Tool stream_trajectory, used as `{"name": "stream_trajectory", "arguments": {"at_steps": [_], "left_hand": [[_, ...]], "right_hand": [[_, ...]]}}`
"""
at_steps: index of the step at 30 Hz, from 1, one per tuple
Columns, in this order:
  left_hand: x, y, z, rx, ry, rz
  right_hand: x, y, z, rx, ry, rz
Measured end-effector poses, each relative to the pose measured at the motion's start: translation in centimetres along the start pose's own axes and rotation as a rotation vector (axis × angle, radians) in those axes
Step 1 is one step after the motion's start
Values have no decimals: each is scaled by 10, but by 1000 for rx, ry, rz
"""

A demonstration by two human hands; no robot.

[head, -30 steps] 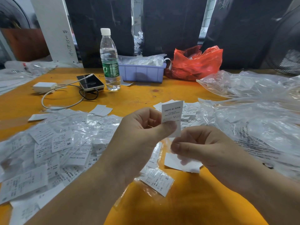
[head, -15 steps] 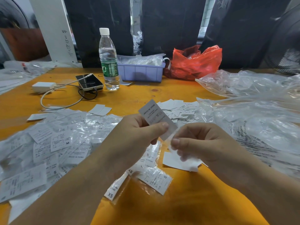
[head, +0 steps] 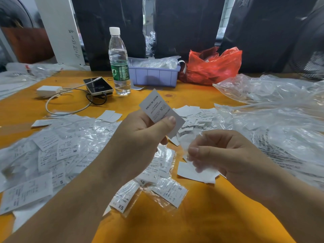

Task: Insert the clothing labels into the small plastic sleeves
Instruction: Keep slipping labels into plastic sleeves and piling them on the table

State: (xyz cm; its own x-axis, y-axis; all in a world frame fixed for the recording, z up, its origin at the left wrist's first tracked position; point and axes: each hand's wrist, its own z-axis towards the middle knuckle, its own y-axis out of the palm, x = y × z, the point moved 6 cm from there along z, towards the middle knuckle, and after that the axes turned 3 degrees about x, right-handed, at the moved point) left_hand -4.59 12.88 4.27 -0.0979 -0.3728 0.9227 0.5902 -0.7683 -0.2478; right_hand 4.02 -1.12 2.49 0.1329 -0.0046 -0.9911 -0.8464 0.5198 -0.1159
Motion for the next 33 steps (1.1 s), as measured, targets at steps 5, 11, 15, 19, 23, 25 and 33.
{"name": "stream_trajectory", "arguments": {"at_steps": [5, 11, 15, 19, 23, 25, 33], "left_hand": [[6, 5, -4, -22, 49, -35], [10, 12, -7, -61, 46, -70], [11, 12, -7, -63, 48, -95], [10, 12, -7, -72, 33, -105], [5, 14, -6, -84, -21, -175], [2, 16, -6, -92, -54, -233], [-2, 27, -8, -126, -185, -427]], "right_hand": [[-2, 2, -1, -19, -12, 21], [-4, 4, -3, -30, -30, -11], [-5, 4, -3, -35, -35, -36], [-4, 5, -3, -45, -37, -48], [-4, 6, -3, -49, -45, -47], [-5, 6, -3, -54, -50, -46], [-7, 6, -2, -42, -65, -36]]}}
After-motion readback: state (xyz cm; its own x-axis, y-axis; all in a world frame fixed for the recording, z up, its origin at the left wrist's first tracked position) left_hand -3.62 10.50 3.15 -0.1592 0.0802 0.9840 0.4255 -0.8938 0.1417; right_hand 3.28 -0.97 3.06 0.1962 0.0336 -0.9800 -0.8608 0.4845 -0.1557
